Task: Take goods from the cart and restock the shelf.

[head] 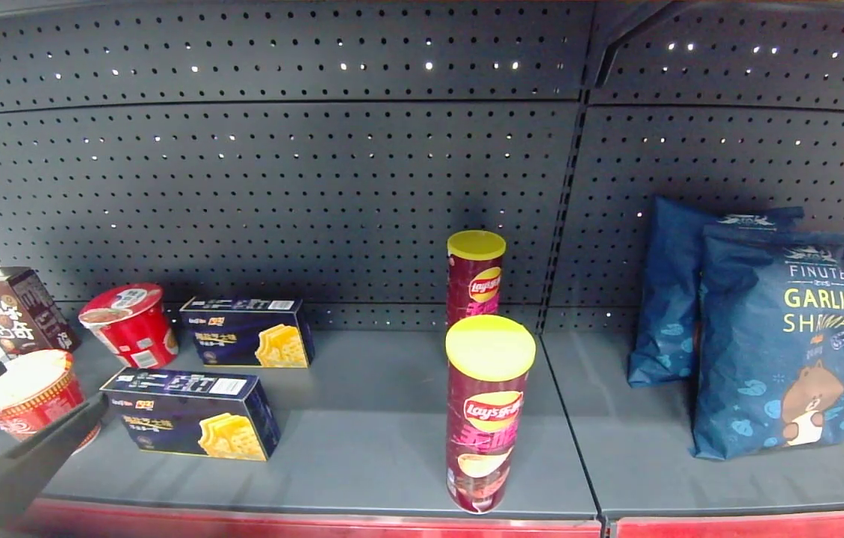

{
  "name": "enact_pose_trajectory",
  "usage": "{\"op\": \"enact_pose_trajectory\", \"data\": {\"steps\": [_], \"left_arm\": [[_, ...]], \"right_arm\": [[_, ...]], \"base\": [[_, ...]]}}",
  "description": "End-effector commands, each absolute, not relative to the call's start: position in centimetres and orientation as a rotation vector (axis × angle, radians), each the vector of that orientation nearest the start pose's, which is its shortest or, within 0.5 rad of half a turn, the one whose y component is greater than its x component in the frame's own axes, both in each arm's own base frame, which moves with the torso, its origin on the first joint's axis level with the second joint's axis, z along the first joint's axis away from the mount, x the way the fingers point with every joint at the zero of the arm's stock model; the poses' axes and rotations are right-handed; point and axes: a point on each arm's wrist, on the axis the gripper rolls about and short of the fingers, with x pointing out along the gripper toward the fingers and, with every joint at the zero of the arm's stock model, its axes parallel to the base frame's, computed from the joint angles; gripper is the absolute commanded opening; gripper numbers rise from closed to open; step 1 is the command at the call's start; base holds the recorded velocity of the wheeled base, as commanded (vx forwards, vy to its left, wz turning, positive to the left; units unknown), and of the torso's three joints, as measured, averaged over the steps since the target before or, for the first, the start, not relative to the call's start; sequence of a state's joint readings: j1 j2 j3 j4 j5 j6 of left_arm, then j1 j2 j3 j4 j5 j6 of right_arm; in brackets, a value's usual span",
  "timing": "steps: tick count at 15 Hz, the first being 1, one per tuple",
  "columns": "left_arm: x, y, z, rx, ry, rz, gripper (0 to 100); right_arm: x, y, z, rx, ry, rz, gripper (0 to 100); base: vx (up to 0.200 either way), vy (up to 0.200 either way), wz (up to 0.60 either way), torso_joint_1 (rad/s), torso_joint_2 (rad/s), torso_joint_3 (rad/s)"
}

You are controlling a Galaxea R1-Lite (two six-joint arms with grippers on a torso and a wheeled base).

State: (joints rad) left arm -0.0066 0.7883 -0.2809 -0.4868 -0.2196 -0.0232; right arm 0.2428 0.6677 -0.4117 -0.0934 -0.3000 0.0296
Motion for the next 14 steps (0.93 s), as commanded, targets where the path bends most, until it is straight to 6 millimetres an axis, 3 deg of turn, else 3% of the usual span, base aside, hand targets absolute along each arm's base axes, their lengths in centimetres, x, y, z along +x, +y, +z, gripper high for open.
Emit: {"op": "enact_pose_trajectory", "data": {"steps": [1, 8, 11, 12, 14], "left_arm": [[6.7, -0.5, 18.1, -0.024, 0.01, -0.224, 100], [3.3, -0.4, 14.6, -0.022, -0.019, -0.206, 100], [2.1, -0.5, 13.7, -0.024, -0.013, -0.209, 100], [0.5, -0.5, 12.8, -0.025, -0.008, -0.216, 100], [-0.4, -0.5, 12.4, -0.032, -0.013, -0.217, 100]], "right_arm": [[2.3, -0.4, 18.6, 0.008, 0.083, -0.187, 100], [-1.3, -0.6, 13.8, 0.015, 0.002, -0.367, 100], [-2.3, -0.6, 12.4, -0.003, 0.004, -0.344, 100], [-3.4, -0.5, 9.6, -0.082, 0.004, -0.238, 100], [-3.0, -0.5, 9.2, -0.082, -0.021, -0.224, 100]], "base": [[0.0, 0.0, 0.0, 0.0, 0.0, 0.0], [0.0, 0.0, 0.0, 0.0, 0.0, 0.0], [0.0, 0.0, 0.0, 0.0, 0.0, 0.0], [0.0, 0.0, 0.0, 0.0, 0.0, 0.0], [0.0, 0.0, 0.0, 0.0, 0.0, 0.0]]}}
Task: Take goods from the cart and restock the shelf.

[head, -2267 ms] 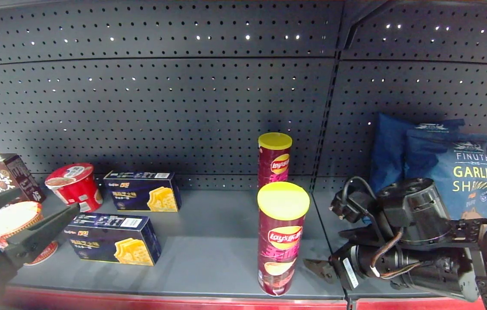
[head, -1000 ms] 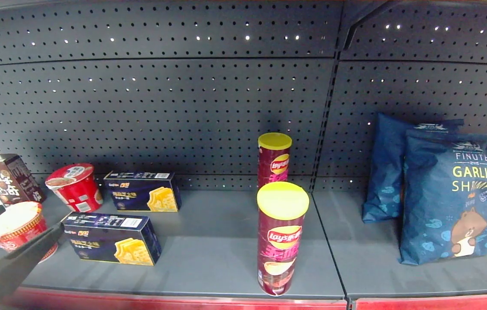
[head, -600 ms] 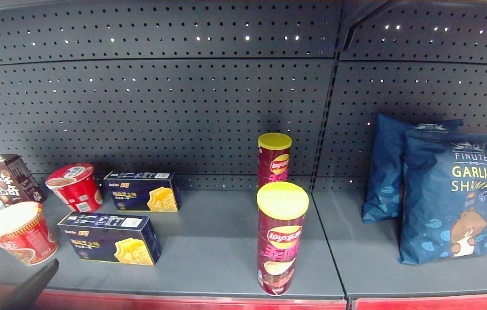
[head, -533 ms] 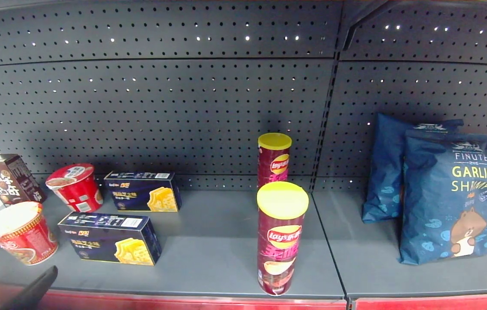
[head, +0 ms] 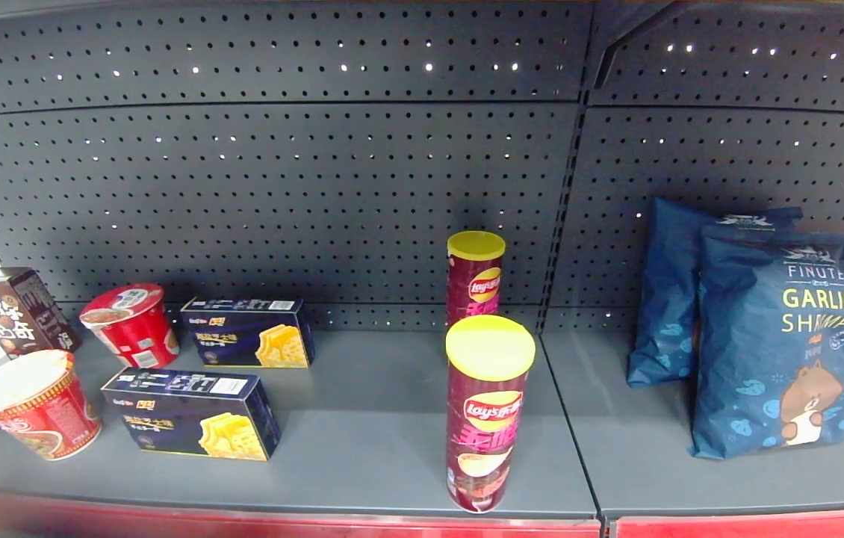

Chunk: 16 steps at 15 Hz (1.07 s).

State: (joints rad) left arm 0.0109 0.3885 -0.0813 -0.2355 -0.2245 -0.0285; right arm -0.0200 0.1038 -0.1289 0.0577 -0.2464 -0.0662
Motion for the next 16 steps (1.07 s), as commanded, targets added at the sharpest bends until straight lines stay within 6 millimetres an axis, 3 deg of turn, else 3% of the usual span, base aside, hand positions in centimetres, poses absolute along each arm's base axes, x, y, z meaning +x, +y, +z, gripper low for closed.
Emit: {"op": "enact_pose_trajectory", "data": {"steps": [1, 5, 7, 12, 14, 16], "left_arm": [[-0.8, -0.5, 12.2, -0.031, -0.018, -0.214, 100], [-2.6, -0.4, 9.3, -0.03, -0.012, -0.144, 100], [-2.4, -0.1, 8.2, -0.026, 0.004, -0.051, 100], [-2.2, 0.2, 7.6, -0.046, 0.007, 0.097, 100], [-2.2, 0.2, 7.6, -0.032, 0.008, 0.086, 100], [-2.2, 0.0, 7.6, 0.003, 0.011, -0.012, 100]], "right_arm": [[-2.6, -0.4, 8.4, -0.081, -0.027, -0.193, 100], [-2.3, -0.3, 8.3, -0.079, -0.064, -0.113, 100], [-2.3, -0.2, 8.3, -0.079, -0.065, -0.109, 100], [-2.3, -0.4, 8.2, -0.021, -0.061, -0.162, 100], [-2.4, -0.5, 8.2, 0.012, -0.063, -0.221, 100], [-2.3, -0.3, 8.2, 0.009, -0.063, -0.127, 100]], "base": [[0.0, 0.0, 0.0, 0.0, 0.0, 0.0], [0.0, 0.0, 0.0, 0.0, 0.0, 0.0], [0.0, 0.0, 0.0, 0.0, 0.0, 0.0], [0.0, 0.0, 0.0, 0.0, 0.0, 0.0], [0.0, 0.0, 0.0, 0.0, 0.0, 0.0], [0.0, 0.0, 0.0, 0.0, 0.0, 0.0]]}}
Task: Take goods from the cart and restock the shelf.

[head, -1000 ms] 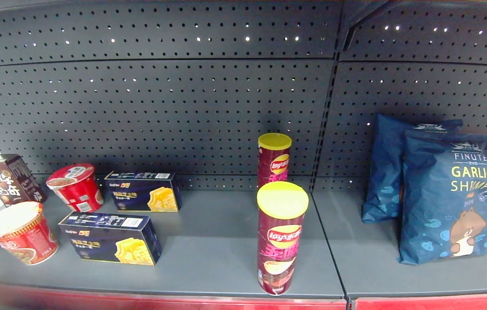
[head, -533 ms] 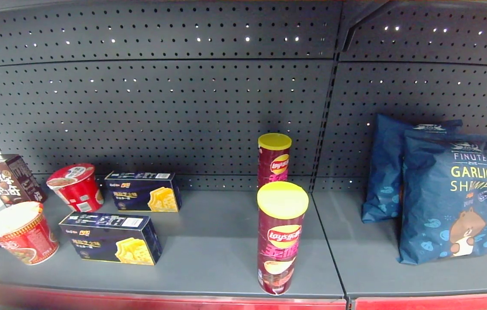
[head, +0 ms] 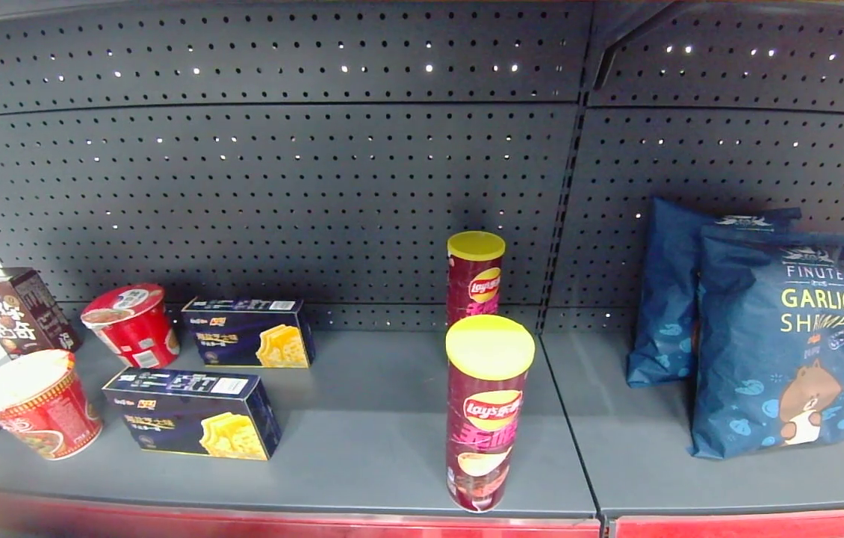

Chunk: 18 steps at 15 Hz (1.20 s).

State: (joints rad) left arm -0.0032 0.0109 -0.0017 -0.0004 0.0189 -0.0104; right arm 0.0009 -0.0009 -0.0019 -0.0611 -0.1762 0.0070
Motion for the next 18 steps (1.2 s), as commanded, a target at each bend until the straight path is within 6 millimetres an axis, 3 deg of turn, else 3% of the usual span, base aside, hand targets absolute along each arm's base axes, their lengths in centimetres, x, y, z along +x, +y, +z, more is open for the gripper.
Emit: {"op": "enact_pose_trajectory", "data": {"steps": [1, 18], "left_arm": [[-2.19, 0.0, 7.59, 0.003, 0.011, -0.011, 100], [-2.21, -0.02, 7.58, 0.044, 0.007, -0.023, 100]], "right_arm": [[-2.31, -0.09, 8.2, 0.004, -0.061, -0.038, 100], [-2.49, -0.14, 8.25, 0.036, -0.026, -0.059, 100]], "base": [[0.0, 0.0, 0.0, 0.0, 0.0, 0.0], [0.0, 0.0, 0.0, 0.0, 0.0, 0.0]]}}
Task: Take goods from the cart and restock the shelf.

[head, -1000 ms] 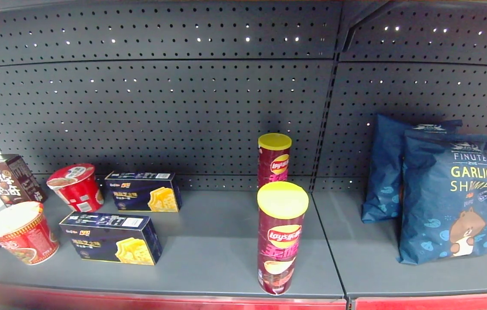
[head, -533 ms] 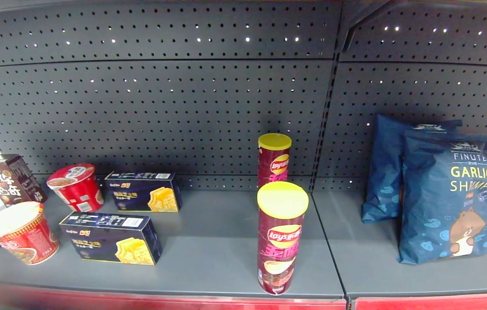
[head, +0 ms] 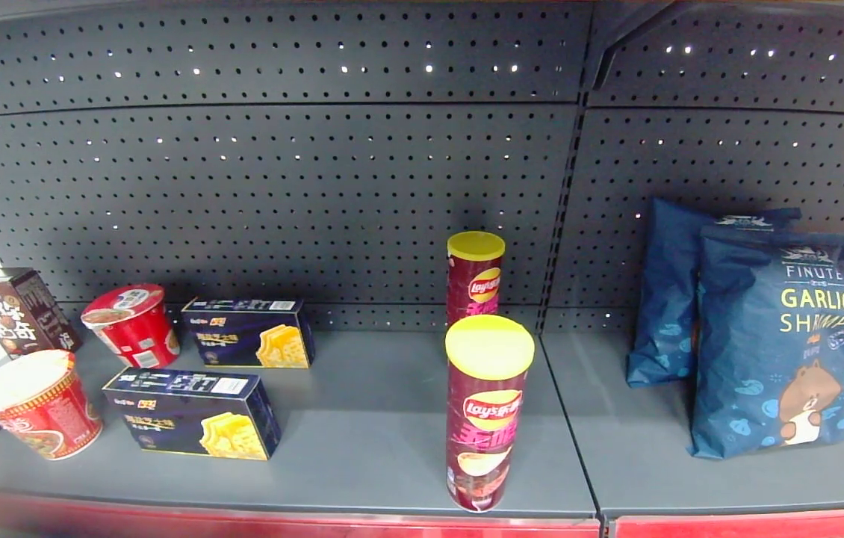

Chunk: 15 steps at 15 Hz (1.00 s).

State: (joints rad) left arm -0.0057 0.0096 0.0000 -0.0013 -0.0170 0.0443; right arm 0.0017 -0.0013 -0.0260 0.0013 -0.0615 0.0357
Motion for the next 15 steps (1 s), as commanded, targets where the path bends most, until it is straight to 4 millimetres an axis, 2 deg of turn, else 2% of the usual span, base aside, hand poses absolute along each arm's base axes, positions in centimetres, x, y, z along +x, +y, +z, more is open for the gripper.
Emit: {"op": "enact_pose_trajectory", "data": {"steps": [1, 4, 15], "left_arm": [[-2.21, -0.03, 7.58, 0.046, 0.007, -0.025, 100], [-2.21, -0.03, 7.58, 0.044, 0.007, -0.028, 100], [-2.2, -0.03, 7.59, 0.04, 0.009, -0.025, 100]], "right_arm": [[-2.49, -0.14, 8.25, 0.035, -0.026, -0.059, 100], [-2.49, -0.14, 8.25, 0.034, -0.026, -0.058, 100], [-2.49, -0.13, 8.25, 0.033, -0.025, -0.056, 100]], "base": [[0.0, 0.0, 0.0, 0.0, 0.0, 0.0], [-0.2, 0.0, 0.0, 0.007, 0.0, 0.004], [0.0, 0.0, 0.0, 0.0, 0.0, 0.0]]}}
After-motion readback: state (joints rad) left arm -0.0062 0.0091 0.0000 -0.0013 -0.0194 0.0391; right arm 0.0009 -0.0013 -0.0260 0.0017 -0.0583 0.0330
